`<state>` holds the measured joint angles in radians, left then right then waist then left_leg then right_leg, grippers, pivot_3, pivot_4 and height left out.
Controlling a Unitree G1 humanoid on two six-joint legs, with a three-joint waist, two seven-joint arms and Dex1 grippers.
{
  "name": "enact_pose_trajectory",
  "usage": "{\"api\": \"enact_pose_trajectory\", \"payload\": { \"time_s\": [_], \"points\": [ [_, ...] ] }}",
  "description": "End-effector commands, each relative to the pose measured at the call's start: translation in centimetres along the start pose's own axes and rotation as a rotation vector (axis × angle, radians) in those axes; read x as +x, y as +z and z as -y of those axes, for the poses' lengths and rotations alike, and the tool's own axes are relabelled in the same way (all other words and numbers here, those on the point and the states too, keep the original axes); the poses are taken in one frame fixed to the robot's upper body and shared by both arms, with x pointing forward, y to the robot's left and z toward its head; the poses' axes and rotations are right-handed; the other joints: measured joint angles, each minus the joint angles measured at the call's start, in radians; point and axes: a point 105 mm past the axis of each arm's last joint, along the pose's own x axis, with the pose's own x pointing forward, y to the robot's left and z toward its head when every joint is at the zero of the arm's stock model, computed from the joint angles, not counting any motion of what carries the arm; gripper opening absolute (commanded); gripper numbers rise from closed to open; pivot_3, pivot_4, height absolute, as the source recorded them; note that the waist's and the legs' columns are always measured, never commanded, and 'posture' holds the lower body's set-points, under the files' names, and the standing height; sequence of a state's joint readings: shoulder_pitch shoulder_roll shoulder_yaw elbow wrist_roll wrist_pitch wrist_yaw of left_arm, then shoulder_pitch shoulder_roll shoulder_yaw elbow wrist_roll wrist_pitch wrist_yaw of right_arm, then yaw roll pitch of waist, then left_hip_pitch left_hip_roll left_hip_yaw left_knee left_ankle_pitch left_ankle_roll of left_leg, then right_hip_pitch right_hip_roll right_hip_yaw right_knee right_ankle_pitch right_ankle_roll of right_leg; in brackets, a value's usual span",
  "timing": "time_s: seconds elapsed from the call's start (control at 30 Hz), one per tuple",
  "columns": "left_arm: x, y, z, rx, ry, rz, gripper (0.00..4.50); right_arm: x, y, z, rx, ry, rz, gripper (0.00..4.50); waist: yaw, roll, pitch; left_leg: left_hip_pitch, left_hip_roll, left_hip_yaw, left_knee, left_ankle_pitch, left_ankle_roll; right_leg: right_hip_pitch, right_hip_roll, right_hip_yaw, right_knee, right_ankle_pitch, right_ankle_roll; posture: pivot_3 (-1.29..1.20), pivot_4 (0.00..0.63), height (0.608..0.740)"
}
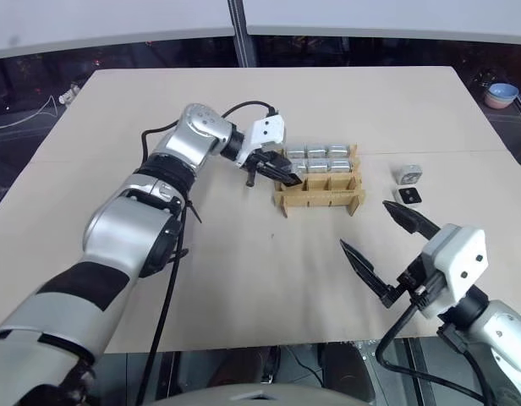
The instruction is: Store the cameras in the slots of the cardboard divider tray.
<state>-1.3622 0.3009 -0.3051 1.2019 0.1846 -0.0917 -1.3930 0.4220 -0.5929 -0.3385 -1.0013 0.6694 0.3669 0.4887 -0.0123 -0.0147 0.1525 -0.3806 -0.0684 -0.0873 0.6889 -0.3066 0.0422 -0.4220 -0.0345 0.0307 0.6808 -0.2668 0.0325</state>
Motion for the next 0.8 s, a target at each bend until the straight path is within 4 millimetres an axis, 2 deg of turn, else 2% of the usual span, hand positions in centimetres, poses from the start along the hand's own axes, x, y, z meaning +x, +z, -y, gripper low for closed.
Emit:
{"api": "enact_pose_trajectory", "payload": {
  "time_s": [0.03,0.2,0.27,0.33,0.4,0.43,0.47,0.5,0.57,0.6,0.7,0.8],
  "points": [
    [-0.4,-0.4,0.0,0.007,-0.020,-0.078,0.72,0.0,0.6,0.3,-0.028,-0.005,0.018,4.50,-0.002,0.000,0.000,0.000,0.000,0.000,0.000,0.000,0.000,0.000,0.000,0.000,0.000,0.000,0.000,0.00,0.150,0.740],
    [-0.1,-0.4,-0.1,0.018,-0.027,-0.115,0.72,0.2,0.6,0.2,-0.031,-0.004,0.023,4.50,-0.001,0.000,0.000,0.001,0.000,0.000,0.000,0.000,0.000,0.000,0.000,0.000,0.001,0.000,0.000,0.00,0.150,0.740],
    [0.2,0.2,-0.1,0.021,-0.029,-0.087,1.74,0.2,0.6,0.1,-0.031,-0.007,0.021,4.50,-0.001,0.000,0.000,0.001,0.000,0.000,0.000,0.000,0.000,0.000,0.000,0.000,0.001,0.000,0.000,0.00,0.150,0.740],
    [0.2,1.2,-0.5,0.033,0.002,-0.044,2.41,0.0,0.5,0.1,-0.030,-0.014,0.013,4.50,0.000,-0.001,0.000,0.000,0.000,0.001,0.000,0.000,0.000,0.000,0.000,0.000,0.001,0.000,0.000,0.00,0.150,0.740],
    [-0.5,2.4,-1.1,0.012,0.033,0.014,3.39,-0.1,0.4,0.2,-0.030,-0.028,0.003,4.50,0.000,-0.001,0.000,-0.001,0.000,0.000,0.001,0.000,0.000,0.000,0.000,0.000,0.001,0.000,0.000,0.00,0.150,0.740],
    [-0.9,3.1,-1.3,-0.001,0.040,0.045,3.45,-0.1,0.3,0.3,-0.032,-0.033,-0.004,4.50,0.000,-0.001,0.000,-0.001,0.000,0.000,0.001,0.000,0.000,-0.001,0.000,-0.001,0.001,0.000,0.000,0.00,0.150,0.740],
    [-1.4,3.7,-1.5,-0.011,0.039,0.083,4.15,-0.2,0.2,0.3,-0.033,-0.039,-0.012,4.50,0.000,-0.001,0.000,-0.001,0.000,0.000,0.001,0.000,0.000,-0.001,0.000,-0.001,0.001,0.000,0.000,0.00,0.150,0.740],
    [-2.1,4.7,-1.6,-0.025,0.037,0.133,4.46,-0.2,0.0,0.6,-0.036,-0.055,-0.023,4.50,0.000,-0.001,0.000,-0.002,0.000,0.000,0.001,0.000,0.000,-0.001,0.000,-0.001,0.001,0.000,0.000,0.00,0.150,0.740],
    [-4.2,6.5,-1.9,-0.065,0.030,0.253,4.46,-0.2,-0.7,2.0,-0.064,-0.129,-0.058,4.50,0.000,-0.001,0.000,-0.002,0.000,0.000,0.001,0.000,0.000,-0.001,0.000,-0.001,0.001,0.000,0.000,0.00,0.150,0.740],
    [-5.0,6.8,-1.9,-0.081,0.031,0.286,4.46,-0.1,-1.1,2.5,-0.067,-0.154,-0.076,4.50,-0.003,-0.001,0.000,-0.002,0.000,0.000,0.002,0.000,0.000,-0.001,0.000,-0.001,0.001,0.000,0.000,0.00,0.150,0.740],
    [-6.1,5.7,-1.8,-0.071,0.076,0.294,4.46,0.3,-1.3,3.1,-0.036,-0.152,-0.059,4.50,-0.007,0.000,-0.001,0.000,0.000,0.000,0.001,0.000,0.000,-0.001,0.000,0.000,0.001,0.000,0.000,0.00,0.150,0.740],
    [-5.7,4.7,-1.2,0.009,0.128,0.302,4.46,0.7,-1.5,3.5,-0.039,-0.128,-0.055,4.50,-0.003,0.003,-0.003,0.001,0.001,0.000,0.000,0.000,0.000,0.000,0.000,0.004,0.001,0.000,0.000,0.00,0.150,0.740]
  ]
}}
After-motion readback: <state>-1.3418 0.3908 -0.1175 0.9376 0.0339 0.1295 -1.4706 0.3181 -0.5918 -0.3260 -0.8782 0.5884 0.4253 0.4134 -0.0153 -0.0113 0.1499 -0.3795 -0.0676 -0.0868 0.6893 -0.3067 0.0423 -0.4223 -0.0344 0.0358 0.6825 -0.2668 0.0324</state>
